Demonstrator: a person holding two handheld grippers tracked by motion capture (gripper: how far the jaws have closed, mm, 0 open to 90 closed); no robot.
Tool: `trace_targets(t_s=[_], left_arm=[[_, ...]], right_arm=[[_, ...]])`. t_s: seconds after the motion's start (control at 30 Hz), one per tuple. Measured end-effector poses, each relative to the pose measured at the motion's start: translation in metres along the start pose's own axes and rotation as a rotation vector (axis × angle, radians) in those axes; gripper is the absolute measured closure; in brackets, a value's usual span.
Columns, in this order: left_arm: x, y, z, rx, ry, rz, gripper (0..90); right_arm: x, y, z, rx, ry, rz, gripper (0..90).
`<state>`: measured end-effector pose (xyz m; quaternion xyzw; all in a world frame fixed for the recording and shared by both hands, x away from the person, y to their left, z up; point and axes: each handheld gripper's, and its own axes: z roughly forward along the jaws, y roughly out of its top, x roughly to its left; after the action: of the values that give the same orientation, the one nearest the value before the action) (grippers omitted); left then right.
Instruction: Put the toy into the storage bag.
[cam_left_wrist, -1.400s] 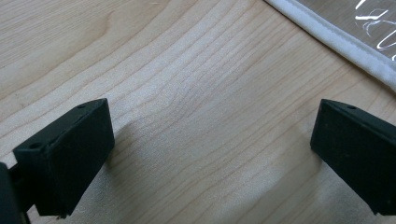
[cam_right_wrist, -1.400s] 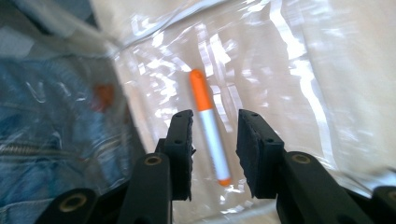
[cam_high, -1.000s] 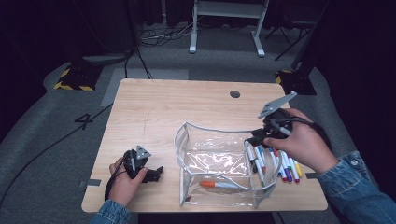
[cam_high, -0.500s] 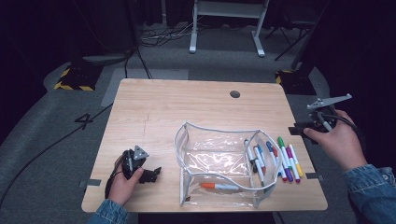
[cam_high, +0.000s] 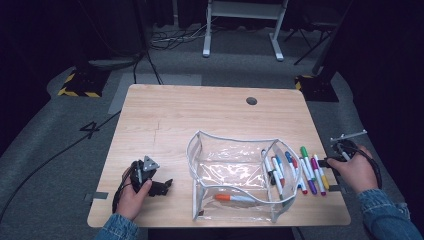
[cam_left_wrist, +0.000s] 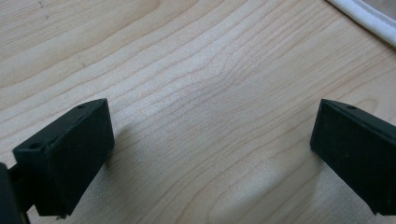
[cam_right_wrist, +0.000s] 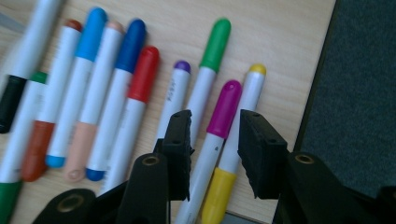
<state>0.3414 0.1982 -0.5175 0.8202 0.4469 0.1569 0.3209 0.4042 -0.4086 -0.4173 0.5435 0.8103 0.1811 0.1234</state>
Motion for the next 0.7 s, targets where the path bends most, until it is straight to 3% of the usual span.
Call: trace_targets(t_s=[0.33, 0.5, 0.7], left_arm=[[0.0, 0.0, 0.001, -0.002, 0.0, 0.001, 0.1], [0.0, 0.0, 0.0, -0.002, -0.001, 0.001, 0.1], [0.0, 0.0, 0.0, -0.002, -0.003, 0.0, 0.1]], right_arm=[[-0.018, -0.016, 0.037, 0.069, -0.026, 0.083, 68.0], [-0.019, -0.017, 0.047, 0.091, -0.049, 0.097, 70.1], [-0.014, -0.013, 0.051, 0.094, -0.04, 0.147, 74.3]])
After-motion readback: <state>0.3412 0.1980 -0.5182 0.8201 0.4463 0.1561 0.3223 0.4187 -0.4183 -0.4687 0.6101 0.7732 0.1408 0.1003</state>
